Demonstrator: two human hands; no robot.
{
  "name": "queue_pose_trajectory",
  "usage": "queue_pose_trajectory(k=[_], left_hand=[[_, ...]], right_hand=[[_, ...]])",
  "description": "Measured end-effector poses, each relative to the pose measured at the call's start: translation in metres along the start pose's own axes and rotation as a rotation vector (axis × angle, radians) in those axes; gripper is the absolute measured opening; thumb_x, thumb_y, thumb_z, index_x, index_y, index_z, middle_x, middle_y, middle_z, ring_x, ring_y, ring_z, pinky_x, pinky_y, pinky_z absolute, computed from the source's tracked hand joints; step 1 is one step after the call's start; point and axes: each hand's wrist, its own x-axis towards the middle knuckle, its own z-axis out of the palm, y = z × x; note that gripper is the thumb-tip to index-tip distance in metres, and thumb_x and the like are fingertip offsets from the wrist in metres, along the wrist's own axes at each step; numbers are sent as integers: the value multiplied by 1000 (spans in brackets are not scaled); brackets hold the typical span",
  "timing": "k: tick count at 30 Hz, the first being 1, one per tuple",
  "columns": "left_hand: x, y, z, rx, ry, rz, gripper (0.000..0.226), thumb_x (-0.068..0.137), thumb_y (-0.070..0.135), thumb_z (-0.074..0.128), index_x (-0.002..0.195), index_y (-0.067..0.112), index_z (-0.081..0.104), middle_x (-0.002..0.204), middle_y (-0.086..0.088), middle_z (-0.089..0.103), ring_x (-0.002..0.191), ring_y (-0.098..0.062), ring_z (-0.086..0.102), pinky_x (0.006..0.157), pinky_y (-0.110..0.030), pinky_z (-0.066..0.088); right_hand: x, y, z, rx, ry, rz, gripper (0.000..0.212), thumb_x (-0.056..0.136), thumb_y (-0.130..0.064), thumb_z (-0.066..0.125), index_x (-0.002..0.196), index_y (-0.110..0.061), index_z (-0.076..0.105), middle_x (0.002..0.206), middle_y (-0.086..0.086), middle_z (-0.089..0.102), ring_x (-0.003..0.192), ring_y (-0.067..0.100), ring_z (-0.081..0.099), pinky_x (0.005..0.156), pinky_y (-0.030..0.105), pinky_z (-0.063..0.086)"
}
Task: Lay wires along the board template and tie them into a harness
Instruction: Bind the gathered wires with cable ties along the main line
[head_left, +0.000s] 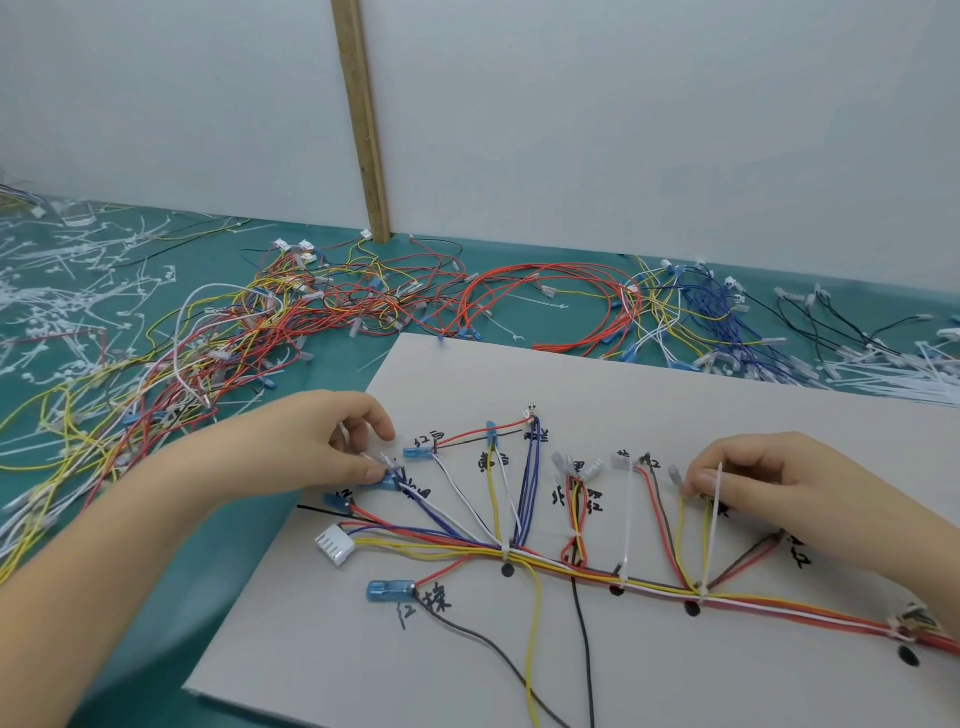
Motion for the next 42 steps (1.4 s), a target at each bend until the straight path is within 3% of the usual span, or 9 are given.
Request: queue_pose_trajectory(k=[5, 9, 13, 19, 22, 29, 31, 35, 42], left_hand=[[-16, -12, -6, 24, -40, -53, 9, 83, 32, 62, 88, 34, 55, 75, 20, 63, 60, 6, 57, 58, -11, 43], [-28, -15, -8, 11, -115, -48, 33, 78, 25, 68, 100, 41, 49, 84, 28, 62, 65, 2, 60, 69, -20, 47], [-31, -12, 1, 43, -29, -27, 28, 79, 24, 66, 94, 38, 47, 78, 23, 62, 57, 4, 52, 56, -11, 39], [-49, -5, 17, -17, 118, 3, 25, 66, 52, 67, 80, 44, 48, 81, 23, 56, 62, 3, 50, 60, -12, 41], [-54, -3, 24, 33, 131, 18, 28, 67, 42, 74, 78, 38, 49, 72, 9, 53, 65, 4, 47, 61, -11, 40], [-57, 10, 26, 168, 208, 138, 22, 78, 33, 69, 72, 36, 48, 78, 12, 49, 78, 10, 43, 67, -10, 36], [-64, 18, 29, 130, 301, 225, 16, 75, 42, 67, 70, 35, 54, 79, 11, 52, 82, 11, 44, 69, -6, 34], [-75, 31, 44, 132, 126, 278, 31, 60, 73, 46, 81, 52, 53, 102, 28, 45, 95, 12, 43, 77, -4, 33], [-70, 24, 55, 182, 192, 261, 19, 84, 43, 57, 71, 46, 43, 82, 21, 51, 94, 11, 40, 73, -7, 35]], right_hand=[[0, 1, 0, -1, 3, -7, 22, 87, -21, 57, 77, -37, 69, 81, 13, 67, 82, 35, 59, 83, 47, 46], [1, 3, 0, -11, 4, -6, 24, 87, -20, 58, 75, -38, 69, 82, 9, 68, 82, 31, 60, 82, 43, 47], [1, 5, 0, -20, 5, -12, 22, 86, -22, 58, 75, -37, 69, 81, 12, 67, 81, 34, 59, 82, 46, 47], [1, 7, 1, -20, 7, -17, 18, 86, -24, 57, 78, -35, 69, 80, 14, 66, 80, 35, 59, 82, 48, 47], [2, 7, 1, -23, 9, -16, 20, 86, -23, 57, 76, -36, 69, 80, 13, 66, 80, 34, 60, 81, 47, 47], [1, 4, 0, -9, 4, -27, 17, 85, -25, 57, 78, -36, 68, 80, 13, 66, 81, 33, 59, 83, 47, 47], [1, 4, 0, -15, 1, -30, 17, 85, -26, 57, 78, -36, 68, 81, 14, 66, 81, 34, 60, 83, 48, 46], [1, 5, 1, -19, -1, -25, 17, 84, -26, 57, 77, -37, 68, 81, 16, 66, 81, 33, 60, 83, 48, 47], [1, 6, 1, -24, 2, -27, 15, 85, -25, 57, 79, -35, 67, 82, 12, 67, 82, 29, 61, 83, 46, 47]])
